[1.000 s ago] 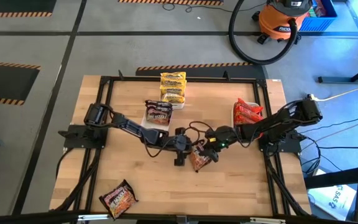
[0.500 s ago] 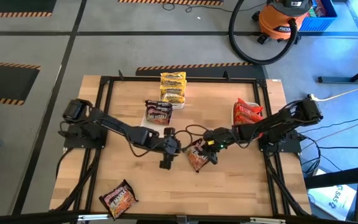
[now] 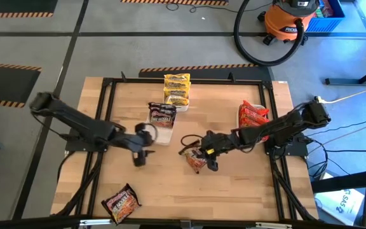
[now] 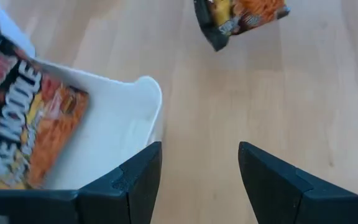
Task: Sort Maruchan noodles
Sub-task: Put the black noodle pack into the bottom left white bin
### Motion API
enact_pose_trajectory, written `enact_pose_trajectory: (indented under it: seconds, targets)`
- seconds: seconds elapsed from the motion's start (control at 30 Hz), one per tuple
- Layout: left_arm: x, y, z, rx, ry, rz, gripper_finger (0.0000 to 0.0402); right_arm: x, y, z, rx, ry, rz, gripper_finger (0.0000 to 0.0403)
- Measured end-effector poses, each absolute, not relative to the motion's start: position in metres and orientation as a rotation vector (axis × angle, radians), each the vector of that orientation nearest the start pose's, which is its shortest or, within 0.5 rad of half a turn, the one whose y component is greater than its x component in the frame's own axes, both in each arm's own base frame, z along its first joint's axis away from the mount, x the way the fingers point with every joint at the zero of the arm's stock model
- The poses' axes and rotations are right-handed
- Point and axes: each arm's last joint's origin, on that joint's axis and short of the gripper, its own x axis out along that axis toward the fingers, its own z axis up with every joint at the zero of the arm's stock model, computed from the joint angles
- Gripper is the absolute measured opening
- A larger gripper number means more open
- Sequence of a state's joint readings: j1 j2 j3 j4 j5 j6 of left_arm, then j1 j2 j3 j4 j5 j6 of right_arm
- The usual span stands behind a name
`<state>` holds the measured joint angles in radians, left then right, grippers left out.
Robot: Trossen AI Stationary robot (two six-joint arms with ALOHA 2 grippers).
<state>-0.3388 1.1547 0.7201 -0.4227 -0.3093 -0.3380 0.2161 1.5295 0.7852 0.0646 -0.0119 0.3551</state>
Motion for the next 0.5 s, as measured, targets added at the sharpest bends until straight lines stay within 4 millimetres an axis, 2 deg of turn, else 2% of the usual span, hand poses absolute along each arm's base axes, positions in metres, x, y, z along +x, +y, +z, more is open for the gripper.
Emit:
enact_pose_trajectory:
  seconds: [0.13, 0.23, 0.5]
  targets:
    - [0.186, -0.062, 0.218, -0.15, 0.774, 0.101, 0.0206, 0.309, 0.067, 0.206, 0.173, 0.674, 0.079, 0.0077]
    - [0.168, -0.057, 0.211, -0.181, 0.823, 0.132, 0.0206, 0.317, 0.067, 0.224, 0.093, 0.656, 0.049, 0.008]
    - [0.144, -0.039, 0.203, -0.242, 0.868, 0.527, 0.0206, 0.33, 0.065, 0.265, -0.11, 0.576, -0.029, 0.008]
